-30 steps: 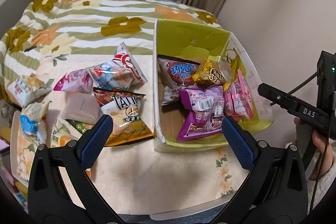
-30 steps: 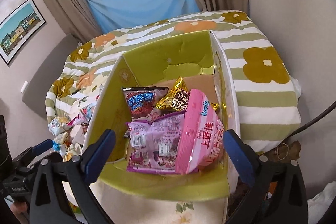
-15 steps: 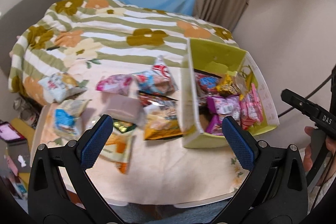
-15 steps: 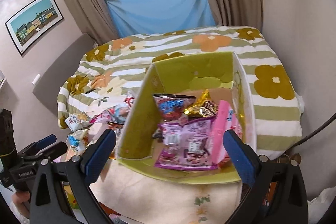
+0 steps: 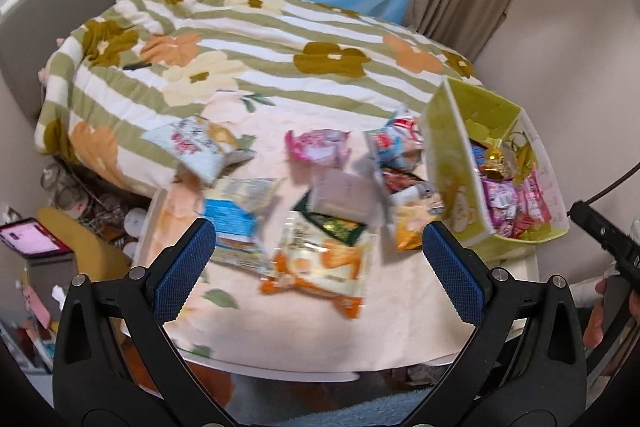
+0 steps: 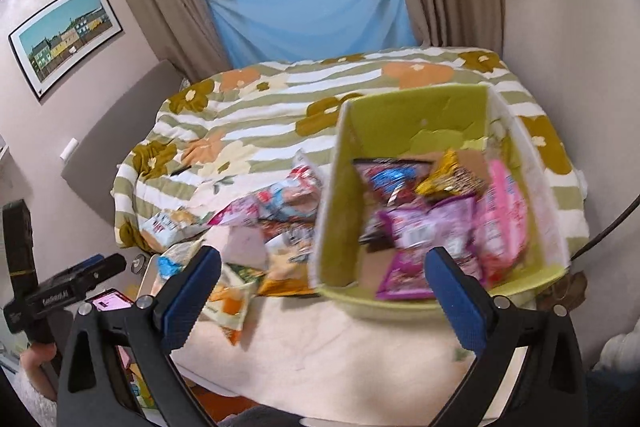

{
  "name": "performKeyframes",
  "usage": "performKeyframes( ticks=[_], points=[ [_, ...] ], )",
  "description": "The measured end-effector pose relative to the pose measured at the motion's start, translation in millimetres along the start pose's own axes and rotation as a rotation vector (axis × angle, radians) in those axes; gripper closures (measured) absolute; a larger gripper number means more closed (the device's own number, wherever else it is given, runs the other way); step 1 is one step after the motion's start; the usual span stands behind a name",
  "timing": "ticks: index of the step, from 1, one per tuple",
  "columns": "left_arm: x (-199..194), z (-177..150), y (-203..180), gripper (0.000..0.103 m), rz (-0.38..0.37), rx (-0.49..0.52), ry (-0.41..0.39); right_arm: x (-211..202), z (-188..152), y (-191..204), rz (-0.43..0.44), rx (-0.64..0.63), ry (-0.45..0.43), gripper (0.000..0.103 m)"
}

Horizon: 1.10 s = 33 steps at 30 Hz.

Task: Organize snacks
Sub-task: 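Move both tools back over the remaining snacks on the table, then grasp the blue-white bread bag with the left tool while the right tool grasps the chiffon cake bag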

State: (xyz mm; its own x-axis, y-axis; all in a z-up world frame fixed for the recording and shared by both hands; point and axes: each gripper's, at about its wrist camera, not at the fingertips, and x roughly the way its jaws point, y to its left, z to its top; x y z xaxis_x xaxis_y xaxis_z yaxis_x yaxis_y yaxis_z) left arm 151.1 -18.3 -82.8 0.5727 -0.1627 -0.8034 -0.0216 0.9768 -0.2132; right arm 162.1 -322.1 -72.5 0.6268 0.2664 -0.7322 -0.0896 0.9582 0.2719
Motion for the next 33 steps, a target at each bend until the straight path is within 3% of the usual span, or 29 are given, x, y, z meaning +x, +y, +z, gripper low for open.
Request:
performKeyframes(
  ticks=[8, 16, 24, 33],
  points=[
    [21, 6, 63, 0.001, -0.035, -0.003, 0.061, 43, -26, 64, 0.025, 0.002, 0.068, 0.001],
    [61, 9, 102, 0.001, -0.084, 0.064, 0.170, 99, -54, 113, -0.002, 0.047, 0.174, 0.001],
    [112, 9, 107, 0.001, -0.117, 0.161, 0.278, 152, -81, 127, -0.018, 0.182, 0.267, 0.001],
    [160, 6, 99, 0.002, -0.140, 0.139, 0.329, 175, -91, 129, -0.043, 0.197, 0.336, 0.001]
  ],
)
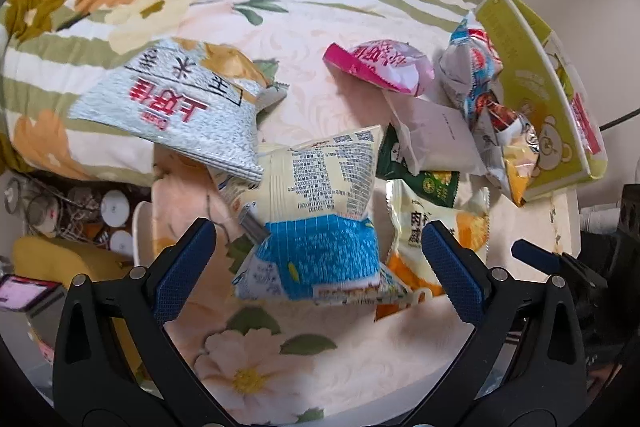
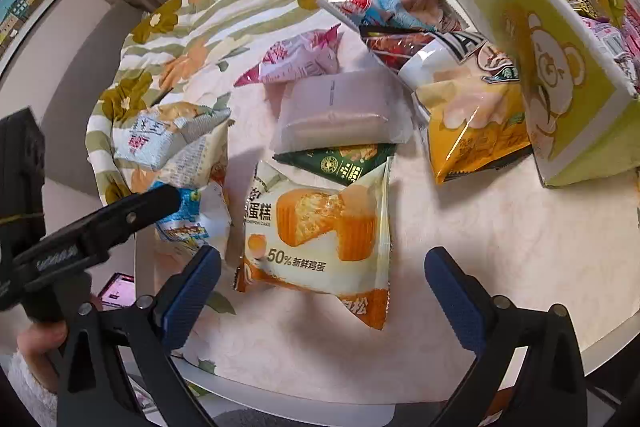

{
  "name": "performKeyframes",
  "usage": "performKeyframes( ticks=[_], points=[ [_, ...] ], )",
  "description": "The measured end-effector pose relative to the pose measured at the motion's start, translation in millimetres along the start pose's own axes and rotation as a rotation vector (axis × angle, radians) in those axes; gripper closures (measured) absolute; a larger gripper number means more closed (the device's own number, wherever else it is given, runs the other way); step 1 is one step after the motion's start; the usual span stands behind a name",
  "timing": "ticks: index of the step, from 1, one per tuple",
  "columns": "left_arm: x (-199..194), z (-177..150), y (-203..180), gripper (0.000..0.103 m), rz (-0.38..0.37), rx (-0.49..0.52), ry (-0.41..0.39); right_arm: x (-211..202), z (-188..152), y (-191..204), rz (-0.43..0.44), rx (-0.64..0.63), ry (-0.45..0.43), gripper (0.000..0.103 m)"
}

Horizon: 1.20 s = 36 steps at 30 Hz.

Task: Organize snacks
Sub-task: 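Grasp the blue-white bread bag with the left tool while the right tool grasps the chiffon cake bag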

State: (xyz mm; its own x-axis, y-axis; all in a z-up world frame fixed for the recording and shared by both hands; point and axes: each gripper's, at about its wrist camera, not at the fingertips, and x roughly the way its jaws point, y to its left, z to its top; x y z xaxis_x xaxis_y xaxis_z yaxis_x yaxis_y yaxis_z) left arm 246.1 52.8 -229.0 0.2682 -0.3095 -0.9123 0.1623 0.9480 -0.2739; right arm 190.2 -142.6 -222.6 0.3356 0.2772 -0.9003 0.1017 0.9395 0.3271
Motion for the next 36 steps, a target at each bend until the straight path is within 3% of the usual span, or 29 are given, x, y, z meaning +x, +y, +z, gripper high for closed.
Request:
performKeyframes(
  ticks=[4, 6, 9, 17, 29, 36],
  points=[
    [14, -1, 4, 0.016, 0.018, -0.018, 0.031, 6, 1, 0, 0.003, -0.004, 0.018, 0.001],
    [20, -1, 7, 0.033, 0.024, -0.030, 0.053, 10, 1, 2, 0.008, -0.008, 0.030, 0.001],
    [25, -4, 11, 0.039, 0.023, -0.042, 0.071, 14, 1, 5, 0.005, -0.017, 0.048, 0.001],
    [19, -14, 11, 0.042, 0.061, 0.019, 0.086, 28, 9, 12, -0.004, -0.034, 0.079, 0.001],
    [9, -27, 21, 0.042, 0.050, -0.008, 0.090, 49, 16, 19, -0.081, -0.095, 0.117, 0.001],
    [8, -34, 21, 0.043, 0.049, -0.016, 0.091, 63, 15, 19, -0.084, -0.110, 0.159, 0.001]
  ],
)
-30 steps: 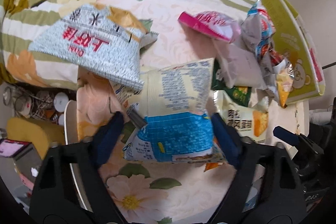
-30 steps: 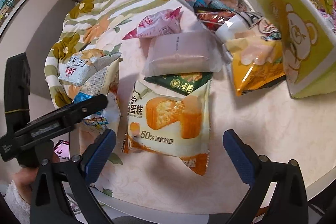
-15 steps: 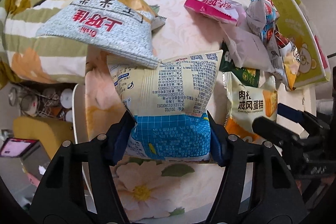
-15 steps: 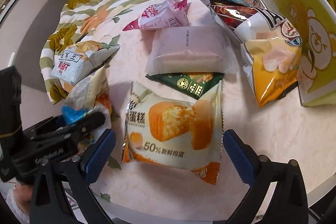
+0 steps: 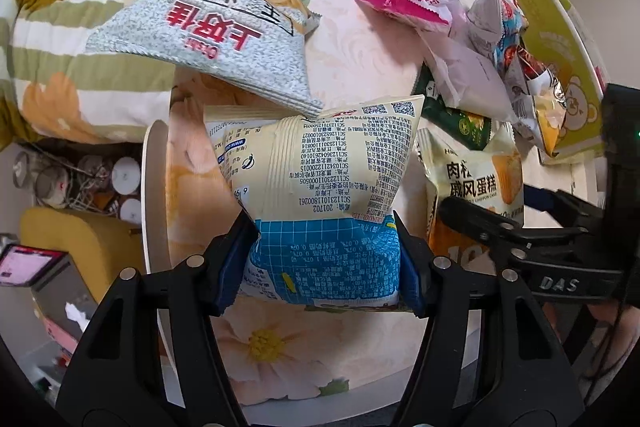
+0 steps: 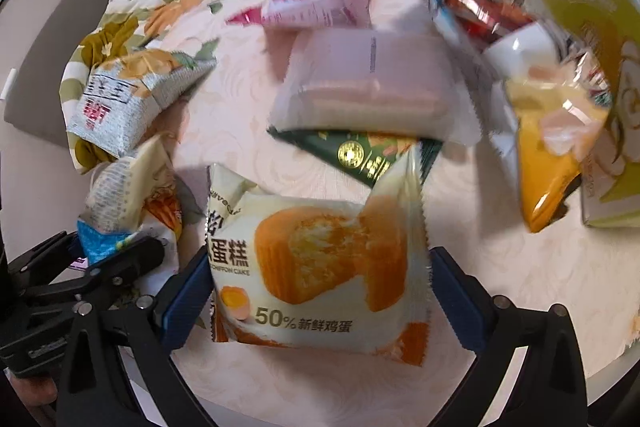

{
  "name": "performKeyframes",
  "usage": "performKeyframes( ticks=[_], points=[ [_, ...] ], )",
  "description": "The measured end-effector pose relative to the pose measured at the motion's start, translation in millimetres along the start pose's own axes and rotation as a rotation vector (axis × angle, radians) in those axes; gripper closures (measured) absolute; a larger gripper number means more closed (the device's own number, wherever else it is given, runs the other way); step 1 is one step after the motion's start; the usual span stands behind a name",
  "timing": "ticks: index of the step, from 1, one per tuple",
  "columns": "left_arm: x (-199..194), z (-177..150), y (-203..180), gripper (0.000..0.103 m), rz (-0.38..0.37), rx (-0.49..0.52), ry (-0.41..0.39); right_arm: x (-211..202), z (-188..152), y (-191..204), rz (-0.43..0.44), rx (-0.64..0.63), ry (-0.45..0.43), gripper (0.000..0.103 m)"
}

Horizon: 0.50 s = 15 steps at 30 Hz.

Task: Organize snacks
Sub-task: 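Grasp the blue-white bread bag with the left tool while the right tool grasps the chiffon cake bag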

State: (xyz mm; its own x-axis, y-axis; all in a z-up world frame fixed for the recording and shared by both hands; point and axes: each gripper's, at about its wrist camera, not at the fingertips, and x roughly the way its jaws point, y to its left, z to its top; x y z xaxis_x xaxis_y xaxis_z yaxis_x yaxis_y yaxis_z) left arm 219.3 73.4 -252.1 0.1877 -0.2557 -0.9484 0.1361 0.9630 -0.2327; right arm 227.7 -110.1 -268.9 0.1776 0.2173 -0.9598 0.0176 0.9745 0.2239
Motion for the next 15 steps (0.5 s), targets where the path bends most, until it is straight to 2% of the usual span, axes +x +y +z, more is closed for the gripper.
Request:
performKeyframes(
  ticks=[2, 5, 9, 15],
  points=[
    [-1, -2, -1, 0.043, 0.002, 0.006, 0.000, 7, -1, -4, 0.034, 0.029, 0.024, 0.001],
    [-1, -4, -3, 0.043, 0.005, 0.012, 0.001, 7, -3, -3, 0.049, 0.020, 0.012, 0.003],
    [-3, -8, -5, 0.044, 0.001, 0.019, 0.002, -2, -4, 1, 0.063, -0.017, -0.011, 0.019],
    [-10, -10, -10, 0.044, -0.010, 0.034, -0.007, -8, -4, 3, 0.068, -0.029, -0.027, 0.026]
  ],
)
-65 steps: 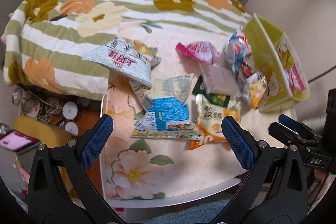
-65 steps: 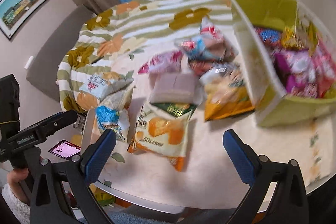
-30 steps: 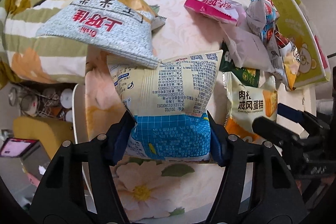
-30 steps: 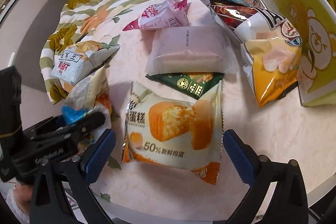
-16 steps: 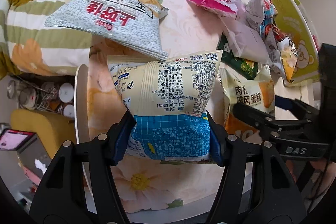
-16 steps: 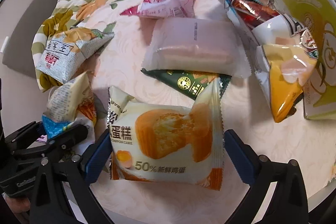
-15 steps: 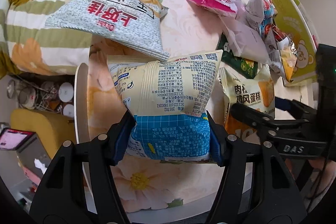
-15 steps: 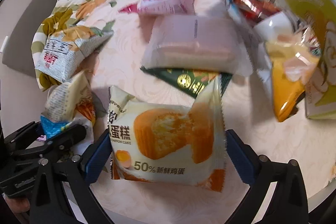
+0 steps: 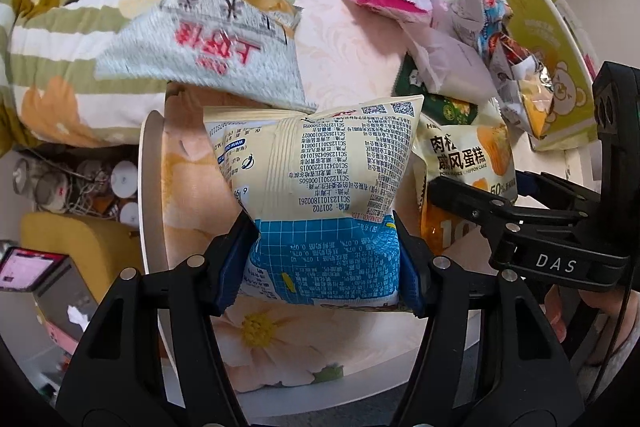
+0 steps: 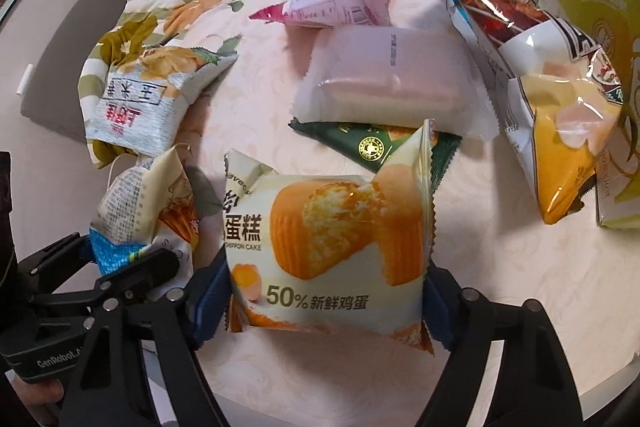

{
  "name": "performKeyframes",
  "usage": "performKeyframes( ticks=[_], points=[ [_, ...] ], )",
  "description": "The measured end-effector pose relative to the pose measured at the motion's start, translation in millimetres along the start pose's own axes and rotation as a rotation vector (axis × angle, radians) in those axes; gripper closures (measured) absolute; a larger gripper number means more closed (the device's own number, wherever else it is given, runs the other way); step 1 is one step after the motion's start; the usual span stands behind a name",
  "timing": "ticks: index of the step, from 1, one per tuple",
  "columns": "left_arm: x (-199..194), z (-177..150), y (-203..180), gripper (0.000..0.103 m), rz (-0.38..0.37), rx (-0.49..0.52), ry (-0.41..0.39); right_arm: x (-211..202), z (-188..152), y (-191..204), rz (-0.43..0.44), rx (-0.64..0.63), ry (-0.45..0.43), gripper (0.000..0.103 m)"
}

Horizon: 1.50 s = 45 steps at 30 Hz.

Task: Organize snacks
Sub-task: 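Grasp the blue-white bread bag with the left tool while the right tool grasps the chiffon cake bag, then carry both bags over the yellow-green box and open both tools to drop them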

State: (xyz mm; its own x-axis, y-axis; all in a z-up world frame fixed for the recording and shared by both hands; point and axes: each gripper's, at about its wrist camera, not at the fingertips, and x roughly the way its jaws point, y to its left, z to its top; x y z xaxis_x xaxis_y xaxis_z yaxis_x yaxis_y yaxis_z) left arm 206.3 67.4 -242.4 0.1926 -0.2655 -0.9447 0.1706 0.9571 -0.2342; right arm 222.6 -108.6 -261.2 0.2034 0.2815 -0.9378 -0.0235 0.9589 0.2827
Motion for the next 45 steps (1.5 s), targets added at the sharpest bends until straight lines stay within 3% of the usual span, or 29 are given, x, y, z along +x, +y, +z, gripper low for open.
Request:
performKeyframes(
  ticks=[13, 24, 35, 45],
  points=[
    [-34, -7, -21, 0.044, -0.062, 0.069, -0.044, -48, -14, -7, 0.004, 0.044, -0.105, 0.027],
    [-82, 24, -81, 0.044, -0.123, 0.191, -0.162, -138, -19, -31, -0.053, 0.111, -0.292, 0.027],
    [-100, 86, -182, 0.044, -0.124, 0.218, -0.286, -216, 9, -116, -0.071, 0.141, -0.428, 0.027],
    [-56, 160, -311, 0.044, -0.127, 0.238, -0.304, -252, 52, -226, -0.057, 0.150, -0.475, 0.027]
  ],
)
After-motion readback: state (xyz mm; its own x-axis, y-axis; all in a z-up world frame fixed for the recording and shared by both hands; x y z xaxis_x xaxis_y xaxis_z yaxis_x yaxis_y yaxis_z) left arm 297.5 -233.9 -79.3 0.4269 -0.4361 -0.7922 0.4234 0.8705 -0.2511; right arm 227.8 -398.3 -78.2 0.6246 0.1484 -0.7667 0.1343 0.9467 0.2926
